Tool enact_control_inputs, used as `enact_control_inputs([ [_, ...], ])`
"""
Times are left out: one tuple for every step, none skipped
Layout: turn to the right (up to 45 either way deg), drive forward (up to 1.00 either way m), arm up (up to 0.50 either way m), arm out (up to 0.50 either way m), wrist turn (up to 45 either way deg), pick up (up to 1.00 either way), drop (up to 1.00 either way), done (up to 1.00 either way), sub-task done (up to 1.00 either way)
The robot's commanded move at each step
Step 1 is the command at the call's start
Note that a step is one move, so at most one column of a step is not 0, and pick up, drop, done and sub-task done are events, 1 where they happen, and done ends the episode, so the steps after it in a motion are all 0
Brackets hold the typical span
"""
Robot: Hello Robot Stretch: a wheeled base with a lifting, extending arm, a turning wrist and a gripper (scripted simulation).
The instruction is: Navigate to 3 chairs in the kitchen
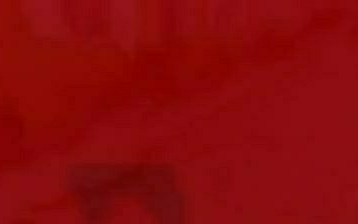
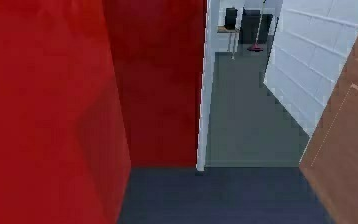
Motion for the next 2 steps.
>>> enact_control_inputs([
  [45.0,0.0,0.0,0.0,0.0,0.0,0.0,0.0,0.0],
  [45.0,0.0,0.0,0.0,0.0,0.0,0.0,0.0,0.0],
])
